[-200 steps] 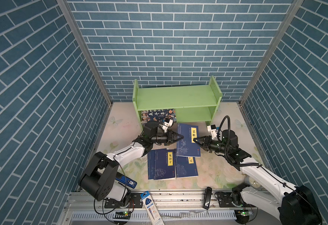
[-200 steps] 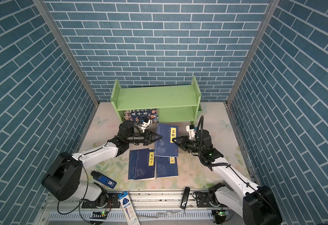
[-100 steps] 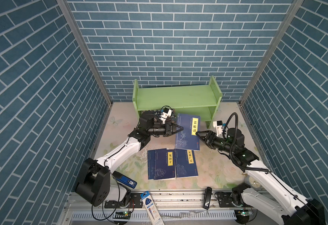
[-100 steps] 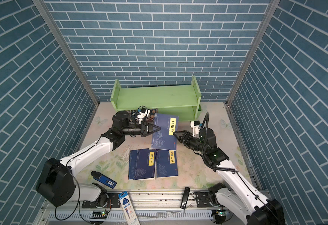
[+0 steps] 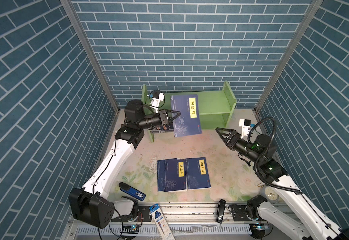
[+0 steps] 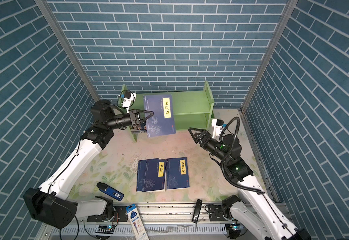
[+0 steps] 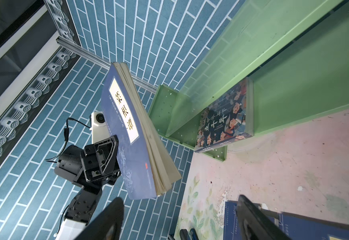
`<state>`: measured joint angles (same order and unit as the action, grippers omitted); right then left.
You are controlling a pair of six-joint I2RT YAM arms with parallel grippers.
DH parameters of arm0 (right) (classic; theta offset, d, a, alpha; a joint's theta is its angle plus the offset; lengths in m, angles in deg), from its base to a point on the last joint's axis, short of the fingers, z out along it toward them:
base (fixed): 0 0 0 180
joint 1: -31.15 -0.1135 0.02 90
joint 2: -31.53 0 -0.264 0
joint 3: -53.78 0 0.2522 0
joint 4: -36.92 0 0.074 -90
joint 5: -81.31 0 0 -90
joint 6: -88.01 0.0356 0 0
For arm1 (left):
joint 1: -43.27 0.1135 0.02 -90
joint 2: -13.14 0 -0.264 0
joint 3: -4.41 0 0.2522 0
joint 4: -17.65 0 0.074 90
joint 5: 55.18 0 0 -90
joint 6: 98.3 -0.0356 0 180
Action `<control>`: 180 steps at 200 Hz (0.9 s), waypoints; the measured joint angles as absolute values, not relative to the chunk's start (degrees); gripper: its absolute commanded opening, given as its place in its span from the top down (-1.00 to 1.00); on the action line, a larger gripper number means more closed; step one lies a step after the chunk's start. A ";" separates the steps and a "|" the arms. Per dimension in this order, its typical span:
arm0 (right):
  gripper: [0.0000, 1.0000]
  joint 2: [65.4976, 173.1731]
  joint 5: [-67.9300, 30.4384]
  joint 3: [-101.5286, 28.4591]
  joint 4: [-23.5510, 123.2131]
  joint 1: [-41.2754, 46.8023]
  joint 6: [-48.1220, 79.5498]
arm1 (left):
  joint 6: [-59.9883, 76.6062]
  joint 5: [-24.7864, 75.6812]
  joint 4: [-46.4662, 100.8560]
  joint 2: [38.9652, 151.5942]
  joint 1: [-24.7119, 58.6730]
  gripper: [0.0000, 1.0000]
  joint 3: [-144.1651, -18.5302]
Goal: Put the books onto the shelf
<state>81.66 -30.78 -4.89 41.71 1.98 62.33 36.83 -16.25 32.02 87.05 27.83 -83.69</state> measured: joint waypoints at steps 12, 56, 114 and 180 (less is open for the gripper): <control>-0.75 85.12 -30.56 -5.89 38.85 0.06 62.74 | 37.74 -13.87 32.34 86.61 29.01 1.00 -83.72; -0.76 99.06 -28.48 -13.63 28.88 -9.43 63.20 | 41.92 -4.75 35.86 83.94 32.75 1.00 -84.00; -0.75 111.91 -24.18 -19.01 18.13 -15.35 63.68 | 48.43 1.52 35.34 78.78 33.99 1.00 -82.54; -0.70 122.47 -22.69 -23.82 6.72 -17.23 66.70 | 54.84 4.14 33.98 79.68 34.10 1.00 -77.27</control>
<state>122.47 -22.69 -23.82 6.72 -17.23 66.70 54.84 4.14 33.98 79.68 34.10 -77.27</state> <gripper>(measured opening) 0.863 0.121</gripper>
